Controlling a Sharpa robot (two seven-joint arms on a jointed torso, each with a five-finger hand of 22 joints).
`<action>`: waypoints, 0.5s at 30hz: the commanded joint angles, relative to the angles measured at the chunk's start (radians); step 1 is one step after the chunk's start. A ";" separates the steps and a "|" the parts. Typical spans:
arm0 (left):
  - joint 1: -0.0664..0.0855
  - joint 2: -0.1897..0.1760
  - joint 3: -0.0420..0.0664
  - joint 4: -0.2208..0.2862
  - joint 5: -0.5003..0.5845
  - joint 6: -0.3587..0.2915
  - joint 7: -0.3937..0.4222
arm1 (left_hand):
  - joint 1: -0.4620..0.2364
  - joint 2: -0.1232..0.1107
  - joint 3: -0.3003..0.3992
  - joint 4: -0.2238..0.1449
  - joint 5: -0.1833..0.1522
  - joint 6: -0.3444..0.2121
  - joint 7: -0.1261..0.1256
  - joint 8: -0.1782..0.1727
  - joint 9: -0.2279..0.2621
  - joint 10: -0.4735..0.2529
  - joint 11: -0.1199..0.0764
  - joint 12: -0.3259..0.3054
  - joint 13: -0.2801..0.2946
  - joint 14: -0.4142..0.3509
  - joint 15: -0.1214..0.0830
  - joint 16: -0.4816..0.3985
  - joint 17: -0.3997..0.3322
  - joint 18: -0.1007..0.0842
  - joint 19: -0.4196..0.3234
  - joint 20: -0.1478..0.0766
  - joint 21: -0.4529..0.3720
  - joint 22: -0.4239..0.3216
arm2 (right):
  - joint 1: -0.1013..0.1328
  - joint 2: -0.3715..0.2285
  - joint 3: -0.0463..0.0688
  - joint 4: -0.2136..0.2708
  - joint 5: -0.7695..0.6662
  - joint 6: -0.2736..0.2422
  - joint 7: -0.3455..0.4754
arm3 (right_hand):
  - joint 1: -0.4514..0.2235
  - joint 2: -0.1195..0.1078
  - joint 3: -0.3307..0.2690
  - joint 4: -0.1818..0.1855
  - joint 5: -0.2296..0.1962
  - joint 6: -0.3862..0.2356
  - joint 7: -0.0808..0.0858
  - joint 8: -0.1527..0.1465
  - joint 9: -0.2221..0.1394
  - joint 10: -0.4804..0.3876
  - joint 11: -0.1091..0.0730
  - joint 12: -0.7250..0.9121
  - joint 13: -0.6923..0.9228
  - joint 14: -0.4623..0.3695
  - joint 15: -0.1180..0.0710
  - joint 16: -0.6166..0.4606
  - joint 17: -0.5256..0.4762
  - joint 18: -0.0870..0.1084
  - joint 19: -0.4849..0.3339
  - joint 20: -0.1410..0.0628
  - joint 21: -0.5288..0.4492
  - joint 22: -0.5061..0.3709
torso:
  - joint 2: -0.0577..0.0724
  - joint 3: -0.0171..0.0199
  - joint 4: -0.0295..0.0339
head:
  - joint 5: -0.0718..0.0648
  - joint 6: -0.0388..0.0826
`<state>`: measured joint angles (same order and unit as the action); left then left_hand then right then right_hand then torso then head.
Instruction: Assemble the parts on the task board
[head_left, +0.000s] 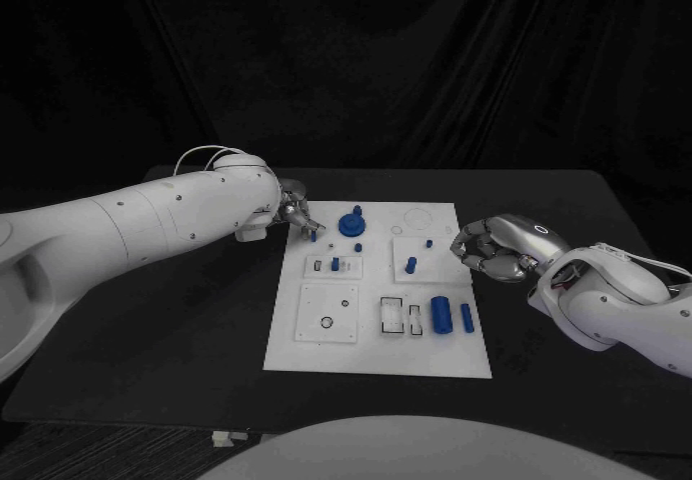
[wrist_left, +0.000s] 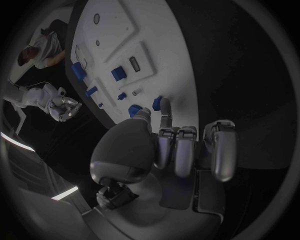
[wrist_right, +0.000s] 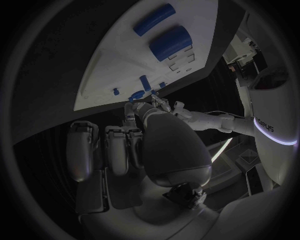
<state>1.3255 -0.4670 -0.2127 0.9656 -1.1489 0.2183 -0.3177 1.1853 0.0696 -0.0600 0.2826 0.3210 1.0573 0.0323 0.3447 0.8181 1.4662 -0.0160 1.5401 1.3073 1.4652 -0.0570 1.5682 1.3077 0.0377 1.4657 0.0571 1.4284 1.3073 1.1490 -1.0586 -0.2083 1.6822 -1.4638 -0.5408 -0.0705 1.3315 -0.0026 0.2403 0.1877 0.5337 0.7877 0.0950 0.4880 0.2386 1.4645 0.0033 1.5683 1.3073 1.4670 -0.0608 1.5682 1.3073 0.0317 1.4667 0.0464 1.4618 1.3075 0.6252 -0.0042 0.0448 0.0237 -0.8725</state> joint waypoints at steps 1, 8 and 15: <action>-0.002 0.004 0.001 -0.002 0.006 0.010 0.016 | 0.012 -0.001 0.007 0.000 0.009 -0.009 0.001 0.007 0.005 0.064 -0.009 -0.005 0.226 0.106 -0.007 0.003 0.263 0.001 0.013 -0.007 -0.005 0.213 | -0.002 -0.001 0.000 0.001 -0.005 0.006 -0.016 | 0.008 0.001 0.005 0.000 0.007 0.000 0.002 0.003 0.000 0.106 0.005 0.003 0.263 0.104 0.005 0.003 0.263 -0.001 0.048 0.007 -0.007 0.223 | 0.001 0.0002 0.0002 | 0.002 0.000; -0.003 0.007 0.001 -0.005 0.006 0.014 0.017 | 0.023 -0.005 0.016 -0.001 0.028 -0.011 0.000 0.005 0.016 0.063 -0.010 -0.005 0.225 0.106 -0.008 0.003 0.263 0.001 0.012 -0.008 -0.006 0.213 | -0.002 -0.004 0.000 0.001 -0.005 0.007 -0.017 | 0.008 0.001 0.005 0.000 0.007 0.000 0.002 0.002 0.000 0.106 0.005 0.003 0.263 0.104 0.005 0.003 0.263 0.000 0.048 0.007 -0.009 0.222 | 0.000 -0.0002 0.0004 | -0.001 0.000; -0.004 0.010 0.001 -0.004 0.006 0.022 0.005 | 0.033 -0.008 0.026 -0.002 0.046 -0.014 -0.001 0.003 0.025 0.062 -0.011 -0.006 0.224 0.106 -0.008 0.003 0.263 0.001 0.011 -0.009 -0.008 0.212 | -0.002 -0.004 0.000 0.002 -0.005 0.006 -0.016 | 0.008 0.001 0.005 0.000 0.007 0.000 0.002 0.002 0.000 0.106 0.005 0.003 0.263 0.104 0.005 0.003 0.263 0.000 0.048 0.007 -0.009 0.222 | 0.000 0.0003 0.0002 | -0.002 0.000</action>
<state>1.3231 -0.4595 -0.2127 0.9596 -1.1487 0.2245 -0.3179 1.2093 0.0623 -0.0393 0.2812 0.3611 1.0501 0.0322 0.3447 0.8416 1.4653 -0.0184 1.5402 1.3073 1.4653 -0.0570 1.5682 1.3076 0.0377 1.4656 0.0571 1.4245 1.3073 1.1490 -1.0615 -0.2083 1.6822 -1.4638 -0.5382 -0.0719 1.3315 -0.0026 0.2402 0.1877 0.5337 0.7877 0.0950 0.4880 0.2385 1.4644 0.0033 1.5683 1.3073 1.4670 -0.0608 1.5682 1.3073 0.0317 1.4667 0.0464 1.4580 1.3074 0.6254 -0.0041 0.0449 0.0224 -0.8725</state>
